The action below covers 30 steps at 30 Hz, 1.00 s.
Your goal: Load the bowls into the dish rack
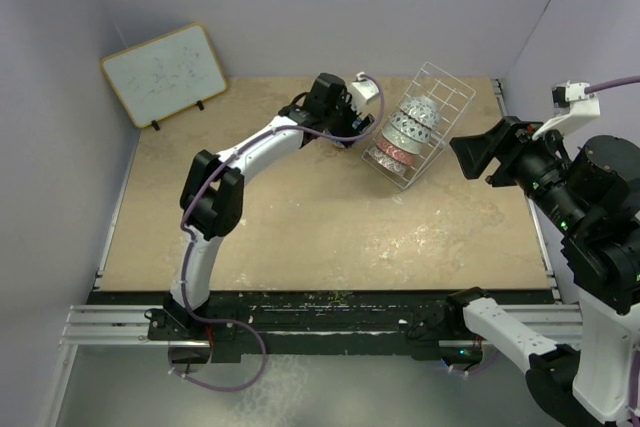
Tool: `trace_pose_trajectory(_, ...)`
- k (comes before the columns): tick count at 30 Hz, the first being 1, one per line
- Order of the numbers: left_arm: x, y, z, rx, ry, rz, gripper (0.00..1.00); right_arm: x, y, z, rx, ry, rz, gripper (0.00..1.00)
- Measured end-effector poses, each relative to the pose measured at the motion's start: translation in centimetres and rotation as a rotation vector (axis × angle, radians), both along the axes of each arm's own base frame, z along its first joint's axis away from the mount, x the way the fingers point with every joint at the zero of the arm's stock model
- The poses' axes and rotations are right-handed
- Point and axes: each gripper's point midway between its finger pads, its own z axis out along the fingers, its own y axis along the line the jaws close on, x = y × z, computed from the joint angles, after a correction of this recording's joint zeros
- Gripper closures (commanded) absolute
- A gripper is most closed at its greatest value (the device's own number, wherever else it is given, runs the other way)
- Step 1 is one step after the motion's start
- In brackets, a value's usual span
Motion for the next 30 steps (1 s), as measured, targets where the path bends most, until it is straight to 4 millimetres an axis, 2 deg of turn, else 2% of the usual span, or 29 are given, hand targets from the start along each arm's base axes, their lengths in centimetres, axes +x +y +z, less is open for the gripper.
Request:
trace_pose_trajectory(3,-0.2,-0.2,-2.6,0.088,0.008,-0.062,0.16,0.1,-0.2,0.0,-0.002,0.0,-0.011,0.3)
trace_pose_trajectory(7,-1.0,0.0,-5.1,0.15,0.048,-0.131,0.19,0.1,-0.3,0.0,-0.004,0.0,-0.016,0.3)
trace_pose_trajectory(19,-2.4,-0.6,-6.6,0.137,0.119,-0.275,0.22,0.4,-0.2,-1.0,-0.011,0.023,-0.017,0.3)
trace_pose_trajectory(25,-1.4,-0.1,-8.1,0.152,0.15,-0.27,0.3,0.4,-0.2,-1.3,-0.013,0.028,-0.017,0.3)
trace_pose_trajectory(30,-0.9,0.1,-9.5,0.17,0.168,-0.263,0.33,0.5,-0.2,-1.5,-0.014,0.033,-0.017,0.3)
